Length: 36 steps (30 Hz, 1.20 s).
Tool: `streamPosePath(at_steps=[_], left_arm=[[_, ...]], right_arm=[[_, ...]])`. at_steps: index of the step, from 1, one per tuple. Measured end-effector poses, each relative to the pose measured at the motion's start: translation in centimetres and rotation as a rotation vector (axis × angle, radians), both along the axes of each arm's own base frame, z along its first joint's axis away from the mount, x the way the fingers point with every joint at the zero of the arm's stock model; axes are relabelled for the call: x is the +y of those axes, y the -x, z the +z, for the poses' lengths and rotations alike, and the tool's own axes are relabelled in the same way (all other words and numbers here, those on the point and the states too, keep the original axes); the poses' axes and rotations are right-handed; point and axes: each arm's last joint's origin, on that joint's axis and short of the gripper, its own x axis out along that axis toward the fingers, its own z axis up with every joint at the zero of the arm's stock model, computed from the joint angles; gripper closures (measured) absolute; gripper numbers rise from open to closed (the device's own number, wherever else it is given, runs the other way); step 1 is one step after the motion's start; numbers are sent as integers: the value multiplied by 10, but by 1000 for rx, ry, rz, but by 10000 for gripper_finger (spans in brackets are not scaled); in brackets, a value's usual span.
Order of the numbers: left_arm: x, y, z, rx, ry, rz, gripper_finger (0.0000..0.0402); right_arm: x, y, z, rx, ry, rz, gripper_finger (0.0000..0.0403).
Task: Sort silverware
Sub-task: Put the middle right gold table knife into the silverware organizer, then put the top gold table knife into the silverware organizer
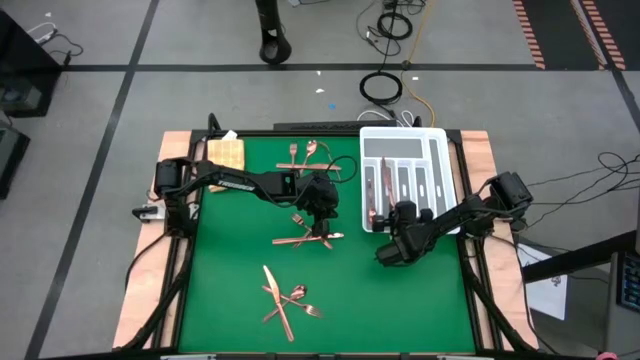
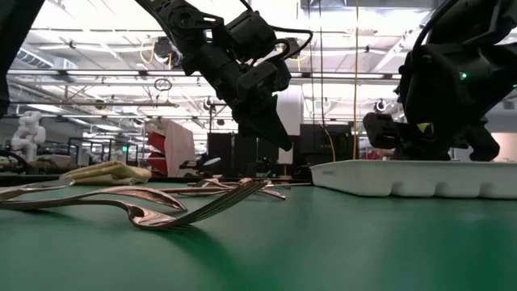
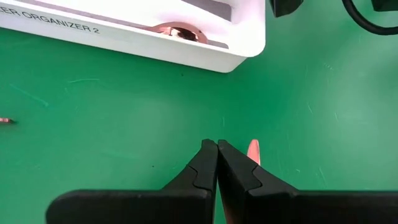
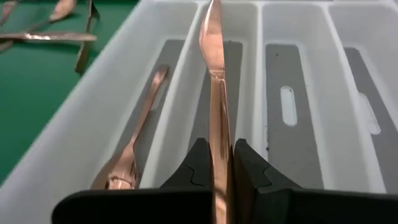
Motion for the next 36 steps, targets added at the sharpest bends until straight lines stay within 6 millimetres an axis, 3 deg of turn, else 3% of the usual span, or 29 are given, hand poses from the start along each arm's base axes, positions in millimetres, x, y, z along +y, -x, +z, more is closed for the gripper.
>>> streamPosePath(at_steps=[16, 28, 31, 36], left_arm=[[1, -4, 4, -55, -6, 2, 386], [0, -3, 4, -53, 5, 3, 386], [0, 0, 17, -81, 11, -8, 386], [12, 17, 62, -193, -91, 57, 386]], right_arm=[[11, 4, -1, 66, -23, 76, 402], [12, 3, 0, 51, 17, 96, 266], [12, -2, 9, 14, 91, 117, 247], [12, -9, 42, 17, 193, 170, 239]])
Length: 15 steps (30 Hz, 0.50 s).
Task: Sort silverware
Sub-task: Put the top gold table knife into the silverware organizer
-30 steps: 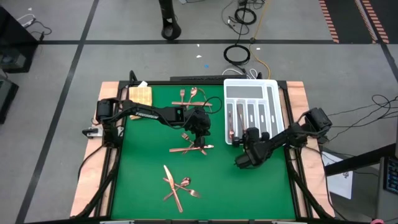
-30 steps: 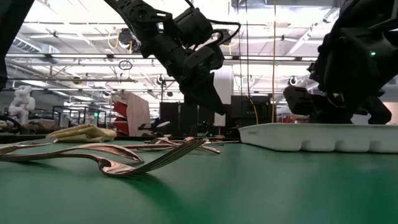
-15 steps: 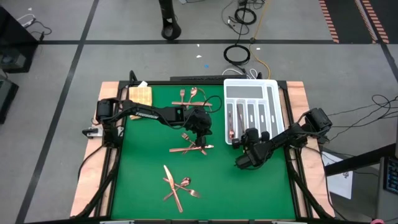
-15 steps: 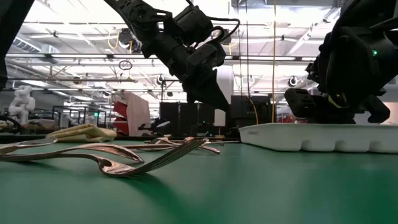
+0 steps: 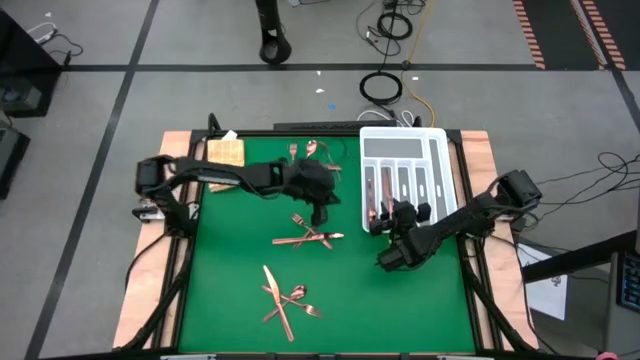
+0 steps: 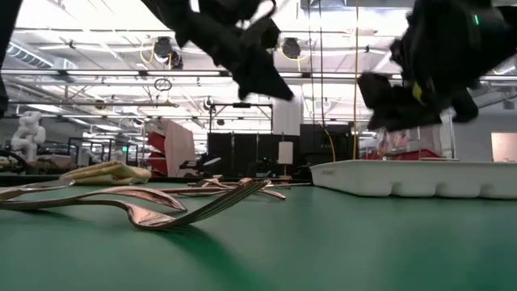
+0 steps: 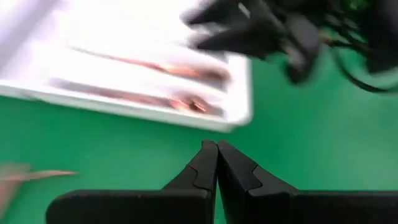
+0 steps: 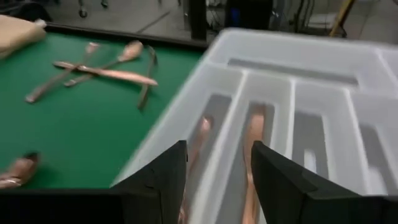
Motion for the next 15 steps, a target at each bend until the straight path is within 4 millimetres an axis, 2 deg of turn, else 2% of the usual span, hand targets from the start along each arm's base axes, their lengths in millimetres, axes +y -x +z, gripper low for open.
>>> streamPosePath(at_steps=[3, 6, 11, 15], left_arm=[[19, 18, 25, -15, -142, 95, 386], [51, 38, 33, 39, -183, 199, 386], [107, 72, 15, 187, -109, 231, 386], [126, 85, 4, 255, -152, 121, 386]], right_arm=[[-2, -2, 22, 30, 13, 35, 240], [-6, -4, 45, 67, 29, 82, 240], [-10, 1, 81, 95, 56, 156, 235], [-12, 12, 103, 94, 48, 213, 228]])
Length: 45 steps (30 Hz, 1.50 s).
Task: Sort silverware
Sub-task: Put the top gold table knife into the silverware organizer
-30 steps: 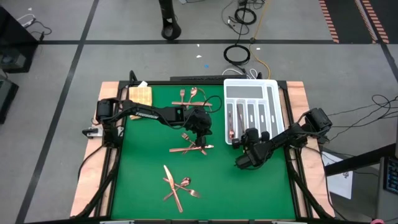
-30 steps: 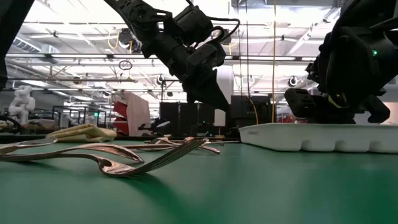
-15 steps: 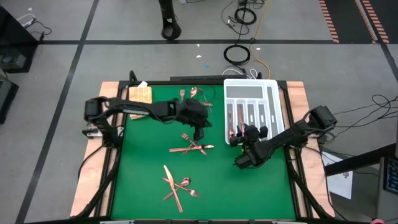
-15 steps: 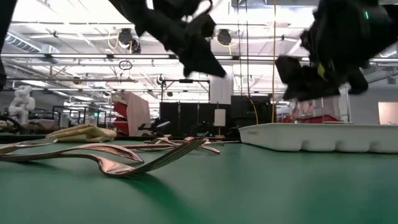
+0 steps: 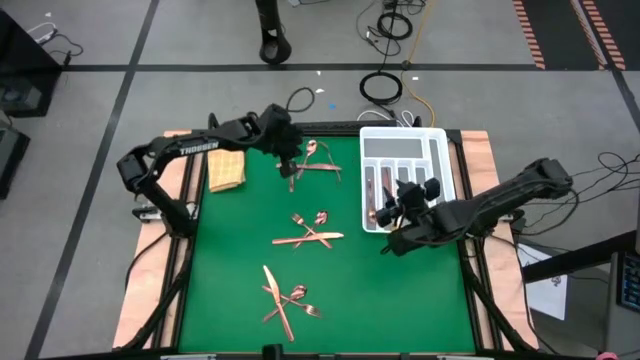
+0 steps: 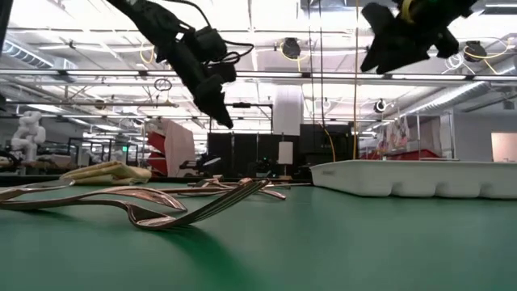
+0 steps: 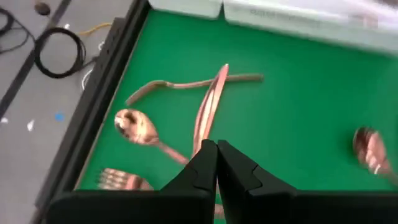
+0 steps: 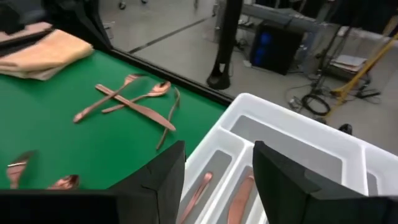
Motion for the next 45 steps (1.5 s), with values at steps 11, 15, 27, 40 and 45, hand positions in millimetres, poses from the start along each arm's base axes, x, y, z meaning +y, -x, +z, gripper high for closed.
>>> streamPosePath(at_steps=[11, 15, 27, 40, 45], left_arm=[[-14, -21, -27, 83, -33, -179, 289], [-19, -34, -34, 143, -119, -193, 248], [6, -80, -55, 276, -115, -163, 226], [22, -88, -76, 356, -41, -188, 226], [24, -92, -78, 319, -50, -199, 226]], right_arm=[[0, 24, 22, -35, -109, 83, 215], [0, 24, 22, -43, -116, 79, 215], [2, 24, 20, -12, -181, 104, 215], [3, 25, 19, -2, -203, 115, 215], [3, 25, 19, -2, -204, 115, 215]])
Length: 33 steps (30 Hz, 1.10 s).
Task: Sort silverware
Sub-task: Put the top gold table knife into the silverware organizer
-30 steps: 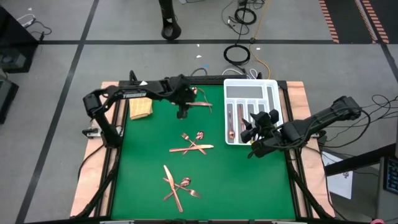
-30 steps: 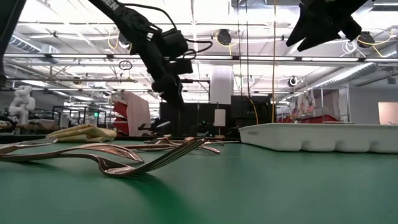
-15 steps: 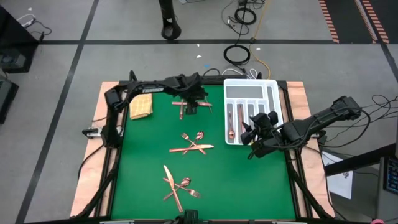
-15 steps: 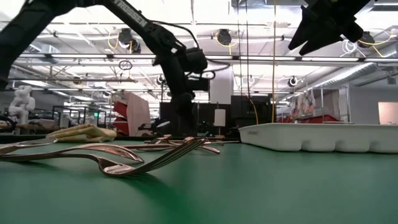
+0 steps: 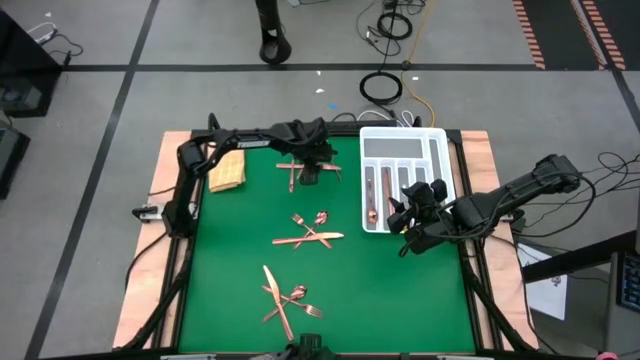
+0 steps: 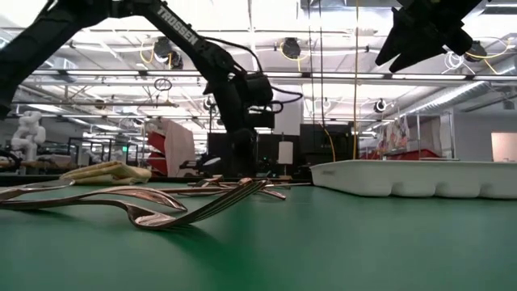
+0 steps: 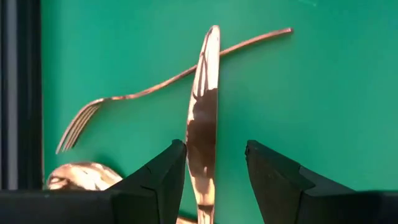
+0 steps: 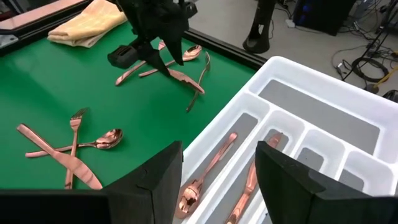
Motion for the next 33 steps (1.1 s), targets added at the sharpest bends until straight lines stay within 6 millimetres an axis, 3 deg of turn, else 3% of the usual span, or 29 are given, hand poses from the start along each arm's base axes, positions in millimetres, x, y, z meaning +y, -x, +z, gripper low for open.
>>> streamPosePath(at_steps=[7, 16, 20, 28, 33], left_arm=[[2, 0, -22, 61, 43, 8, 226], [9, 3, -32, 83, 70, 71, 231], [7, 1, -35, 107, 26, 59, 271], [17, 5, -35, 92, 26, 128, 392], [17, 3, -31, 96, 32, 142, 398]], right_arm=[[0, 0, 0, -3, -2, -2, 215], [1, -1, 0, -16, -8, -2, 215], [1, -1, 1, -18, -9, -1, 215], [1, -2, 1, -28, -15, -1, 215], [2, -3, 1, -29, -34, 6, 215]])
